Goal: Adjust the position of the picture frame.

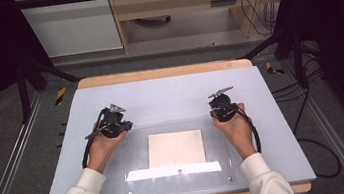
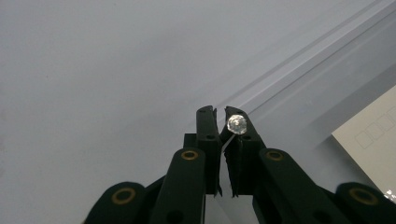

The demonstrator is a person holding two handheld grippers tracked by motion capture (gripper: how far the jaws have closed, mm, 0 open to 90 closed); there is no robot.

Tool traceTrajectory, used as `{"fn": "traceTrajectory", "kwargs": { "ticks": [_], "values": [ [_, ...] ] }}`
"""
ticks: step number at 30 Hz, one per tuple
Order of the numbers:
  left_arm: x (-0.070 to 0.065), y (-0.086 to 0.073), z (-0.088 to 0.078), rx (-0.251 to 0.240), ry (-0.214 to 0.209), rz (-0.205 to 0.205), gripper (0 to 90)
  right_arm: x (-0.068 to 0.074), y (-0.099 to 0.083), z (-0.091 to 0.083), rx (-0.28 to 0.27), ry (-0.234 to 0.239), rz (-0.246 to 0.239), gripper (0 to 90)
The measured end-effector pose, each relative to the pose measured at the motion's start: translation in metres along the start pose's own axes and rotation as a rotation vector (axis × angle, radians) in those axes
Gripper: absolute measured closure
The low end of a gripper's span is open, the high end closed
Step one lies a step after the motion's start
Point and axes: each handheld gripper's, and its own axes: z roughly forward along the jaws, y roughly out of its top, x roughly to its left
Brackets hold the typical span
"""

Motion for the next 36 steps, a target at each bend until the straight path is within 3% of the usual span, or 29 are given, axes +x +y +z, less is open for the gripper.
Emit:
{"fn": "traceTrajectory", "kwargs": {
  "ticks": [14, 21, 23, 26, 28, 29, 32, 36],
  "values": [
    [-0.001, -0.004, 0.015, -0.004, -0.021, -0.035, 84.1, -0.004, -0.009, 0.008, 0.019, -0.001, 0.022, 85.6],
    [-0.004, -0.004, 0.015, -0.006, -0.003, -0.015, 83.7, -0.006, -0.012, 0.009, -0.004, 0.001, 0.023, 85.2],
    [-0.007, -0.005, 0.010, -0.045, 0.026, 0.001, 78.3, -0.007, -0.014, 0.008, -0.016, 0.014, 0.021, 78.6],
    [-0.013, -0.006, -0.002, -0.086, 0.112, 0.044, 60.7, -0.008, -0.019, -0.004, -0.088, 0.015, -0.004, 67.4],
    [-0.016, -0.009, -0.010, -0.137, 0.143, 0.042, 50.4, -0.009, -0.027, -0.014, -0.173, -0.010, -0.027, 63.4],
    [-0.017, -0.010, -0.012, -0.156, 0.154, 0.037, 50.4, -0.009, -0.027, -0.014, -0.173, -0.010, -0.027, 63.4],
    [-0.019, -0.011, -0.017, -0.218, 0.167, 0.015, 43.4, -0.009, -0.031, -0.018, -0.240, -0.008, -0.027, 66.3],
    [-0.025, -0.012, -0.017, -0.242, 0.182, -0.006, 31.5, -0.007, -0.029, -0.021, -0.280, -0.018, -0.024, 76.4]
  ]
}}
